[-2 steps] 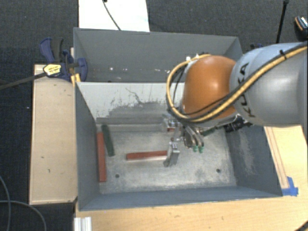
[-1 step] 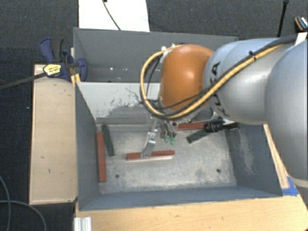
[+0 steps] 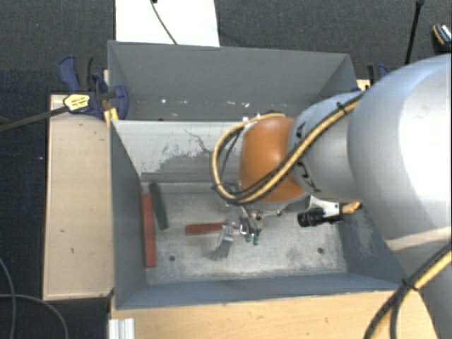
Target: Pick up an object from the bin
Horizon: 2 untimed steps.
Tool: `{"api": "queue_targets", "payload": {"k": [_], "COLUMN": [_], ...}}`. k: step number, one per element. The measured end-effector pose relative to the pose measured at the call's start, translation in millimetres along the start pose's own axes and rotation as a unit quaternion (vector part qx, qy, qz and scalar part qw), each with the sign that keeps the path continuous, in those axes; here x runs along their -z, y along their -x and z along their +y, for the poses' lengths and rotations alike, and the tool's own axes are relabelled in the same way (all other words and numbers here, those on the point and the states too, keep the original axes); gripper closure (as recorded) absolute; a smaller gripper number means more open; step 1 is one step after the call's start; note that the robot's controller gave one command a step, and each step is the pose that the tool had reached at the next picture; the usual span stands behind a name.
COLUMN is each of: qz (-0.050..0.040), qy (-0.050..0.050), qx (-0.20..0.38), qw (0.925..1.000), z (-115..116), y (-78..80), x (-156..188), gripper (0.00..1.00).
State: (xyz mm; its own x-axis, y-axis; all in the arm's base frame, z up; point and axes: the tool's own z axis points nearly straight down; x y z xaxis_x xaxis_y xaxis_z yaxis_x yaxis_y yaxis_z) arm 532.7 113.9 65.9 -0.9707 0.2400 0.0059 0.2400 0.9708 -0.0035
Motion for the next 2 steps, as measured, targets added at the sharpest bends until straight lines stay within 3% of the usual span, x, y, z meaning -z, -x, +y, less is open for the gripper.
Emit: {"api": "queue_targets", "payload": {"k": [1,2], "qz": [-0.0037,-0.0069], "qy": [0.003,0.004], "qx": [-0.002,-0.017], "qw": [1.0,0.9998], "z": [2,-11], "y": [1.8,-10.3], "x": [5,142], "gripper": [1.0,1.0]}}
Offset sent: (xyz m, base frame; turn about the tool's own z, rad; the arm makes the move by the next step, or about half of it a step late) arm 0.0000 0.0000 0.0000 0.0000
